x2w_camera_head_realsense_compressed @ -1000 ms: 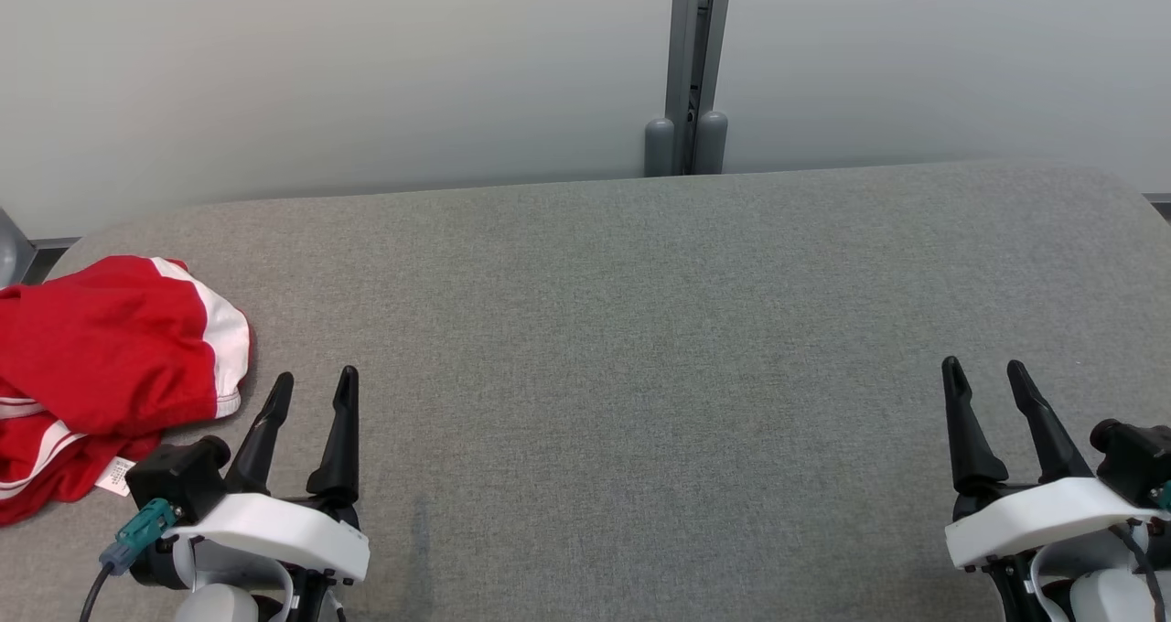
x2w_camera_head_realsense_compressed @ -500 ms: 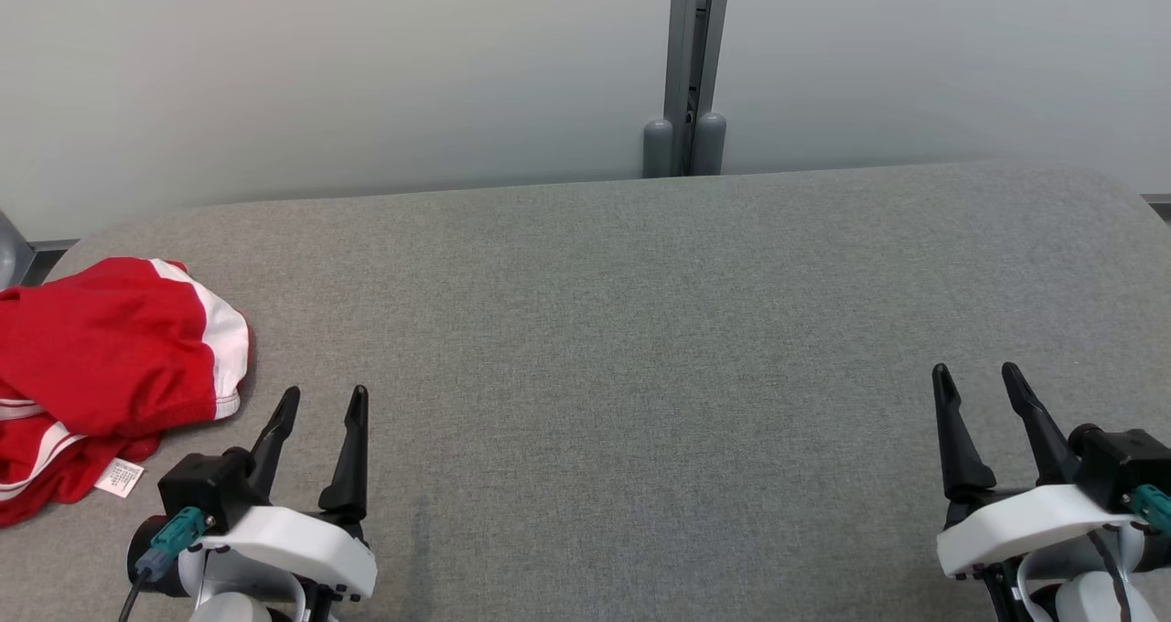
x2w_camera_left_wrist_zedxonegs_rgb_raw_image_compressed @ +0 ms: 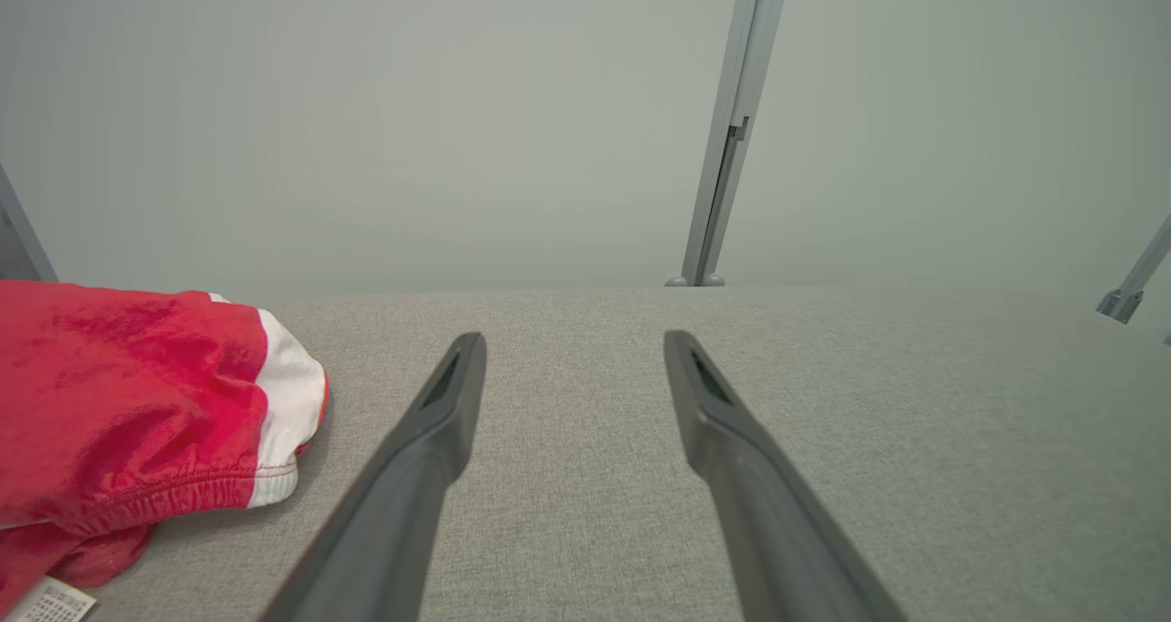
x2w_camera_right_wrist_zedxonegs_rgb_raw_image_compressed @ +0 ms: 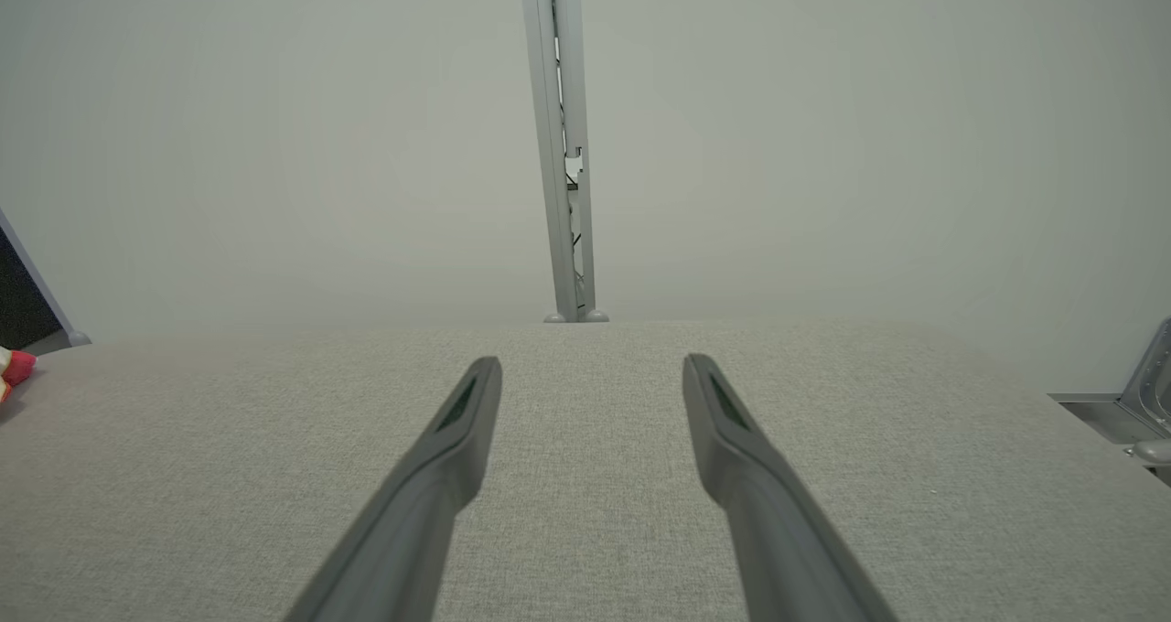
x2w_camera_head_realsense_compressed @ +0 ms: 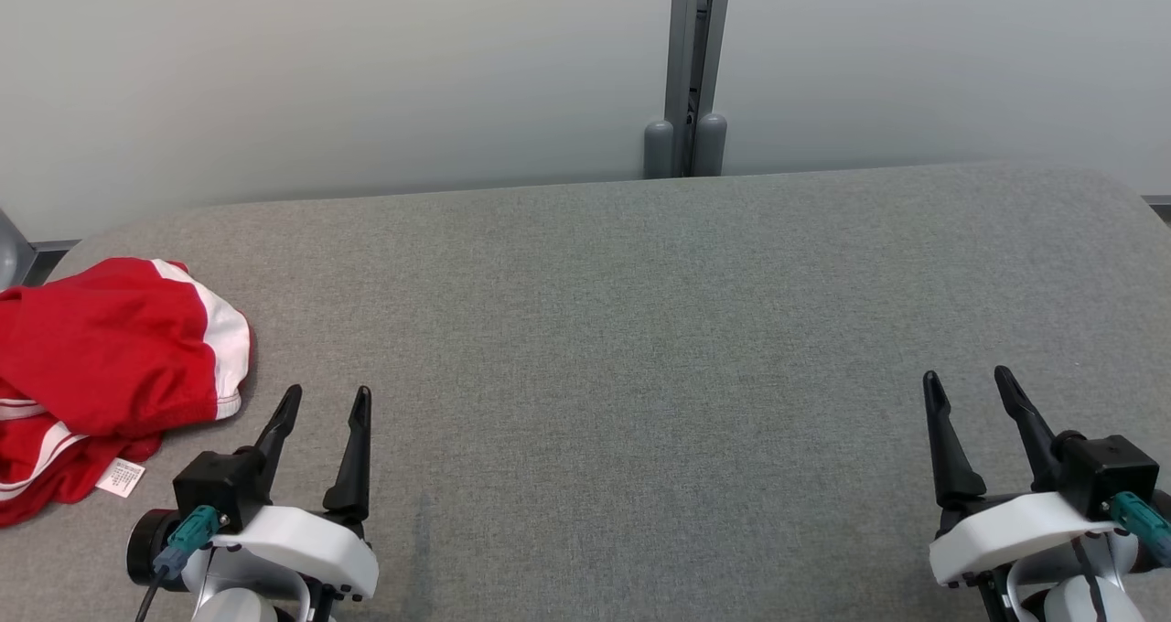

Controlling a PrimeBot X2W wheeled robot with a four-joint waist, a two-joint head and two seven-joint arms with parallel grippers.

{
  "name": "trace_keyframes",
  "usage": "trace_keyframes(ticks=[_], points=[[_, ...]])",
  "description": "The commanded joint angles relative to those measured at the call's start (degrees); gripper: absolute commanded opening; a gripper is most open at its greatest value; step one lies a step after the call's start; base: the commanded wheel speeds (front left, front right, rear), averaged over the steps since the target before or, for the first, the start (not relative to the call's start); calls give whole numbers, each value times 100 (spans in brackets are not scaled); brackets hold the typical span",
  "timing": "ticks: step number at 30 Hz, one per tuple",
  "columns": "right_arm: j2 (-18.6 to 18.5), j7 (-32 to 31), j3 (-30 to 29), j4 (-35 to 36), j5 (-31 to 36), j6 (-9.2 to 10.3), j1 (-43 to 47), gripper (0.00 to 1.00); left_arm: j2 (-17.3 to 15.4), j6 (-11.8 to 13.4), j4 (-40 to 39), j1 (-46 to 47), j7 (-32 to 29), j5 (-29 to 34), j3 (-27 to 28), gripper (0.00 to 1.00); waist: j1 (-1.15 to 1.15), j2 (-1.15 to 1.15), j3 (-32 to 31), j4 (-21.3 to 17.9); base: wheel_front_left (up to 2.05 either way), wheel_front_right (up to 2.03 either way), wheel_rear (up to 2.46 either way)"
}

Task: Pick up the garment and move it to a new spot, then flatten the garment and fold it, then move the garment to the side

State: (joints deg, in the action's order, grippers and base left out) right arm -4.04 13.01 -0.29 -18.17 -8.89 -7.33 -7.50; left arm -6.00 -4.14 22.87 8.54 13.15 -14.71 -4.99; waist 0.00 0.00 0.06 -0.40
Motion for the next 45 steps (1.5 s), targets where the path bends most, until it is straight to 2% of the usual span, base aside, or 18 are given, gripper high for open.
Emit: trace_keyframes(ticks=[1, 18, 39, 45], points=[[-17, 65, -11, -9, 113, -26, -38, 100, -14, 21, 3, 120, 43, 92, 14, 100, 0, 0, -1, 2, 0, 0, 0], [42, 245, -83, -101, 344, -22, -11, 100, 17, 28, 302, 198, 218, 540, 40, 100, 0, 0, 19, 44, 0, 0, 0], [64, 227, -117, -138, 139, -22, 14, 100, 58, -1, 417, 259, 212, 348, 94, 100, 0, 0, 14, 86, 0, 0, 0], [72, 227, -154, -83, 132, -22, 21, 100, 69, 12, 415, 321, 212, 328, 103, 100, 0, 0, 35, 269, 0, 0, 0]])
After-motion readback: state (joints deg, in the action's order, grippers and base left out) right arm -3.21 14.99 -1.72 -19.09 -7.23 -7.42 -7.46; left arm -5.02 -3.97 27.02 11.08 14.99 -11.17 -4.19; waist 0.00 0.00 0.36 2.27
